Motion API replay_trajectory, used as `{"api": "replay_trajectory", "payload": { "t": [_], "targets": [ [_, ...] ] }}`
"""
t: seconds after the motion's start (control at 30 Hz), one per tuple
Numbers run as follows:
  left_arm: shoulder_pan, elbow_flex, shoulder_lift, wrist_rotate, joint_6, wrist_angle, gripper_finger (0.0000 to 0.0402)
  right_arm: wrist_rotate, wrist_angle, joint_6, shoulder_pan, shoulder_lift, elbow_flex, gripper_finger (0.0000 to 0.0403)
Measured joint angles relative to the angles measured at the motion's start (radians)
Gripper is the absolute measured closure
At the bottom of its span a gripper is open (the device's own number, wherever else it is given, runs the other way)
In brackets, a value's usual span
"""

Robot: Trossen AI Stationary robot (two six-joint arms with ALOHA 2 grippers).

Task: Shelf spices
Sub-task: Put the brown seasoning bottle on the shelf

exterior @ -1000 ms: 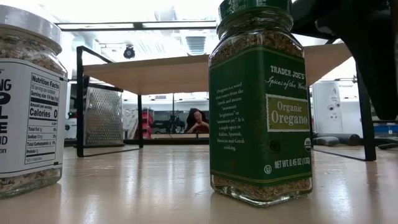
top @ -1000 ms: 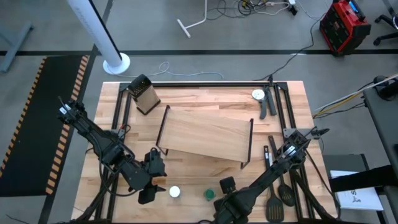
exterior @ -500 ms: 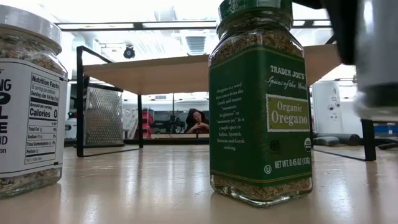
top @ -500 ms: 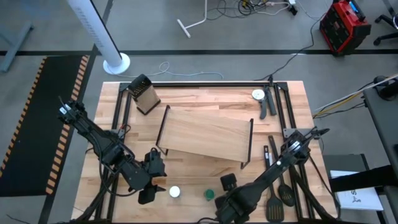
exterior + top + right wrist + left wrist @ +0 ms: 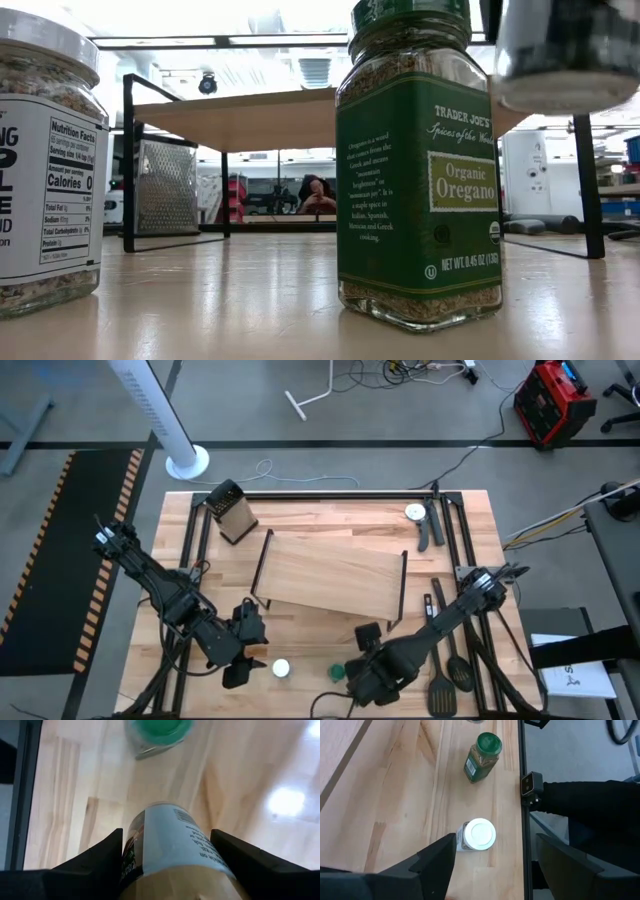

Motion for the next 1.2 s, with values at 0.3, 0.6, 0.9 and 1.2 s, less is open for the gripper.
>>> {"api": "replay_trajectory", "payload": {
  "t": [0.3, 0.6, 0.9, 1.2],
  "targets": [
    [0.0, 0.0, 0.0, -0.006, -0.001, 0.002, 0.0144, 0.041, -0.041, -0.009, -0.018, -0.099, 0.0, 0.0148],
    [0.0, 0.0, 0.0, -0.008, 0.015, 0.003, 0.0144, 0.069, -0.111, 0.027, -0.096, -0.238, 0.002, 0.0148],
    [0.0, -0.011, 0.0, -0.008, 0.017, 0.01, 0.0144, 0.057, -0.182, -0.035, -0.234, -0.28, 0.002, 0.0148],
    [-0.001, -0.013, 0.0, -0.008, 0.012, 0.012, 0.0144, -0.02, -0.232, -0.102, -0.359, -0.27, 0.002, 0.0146]
  ]
}}
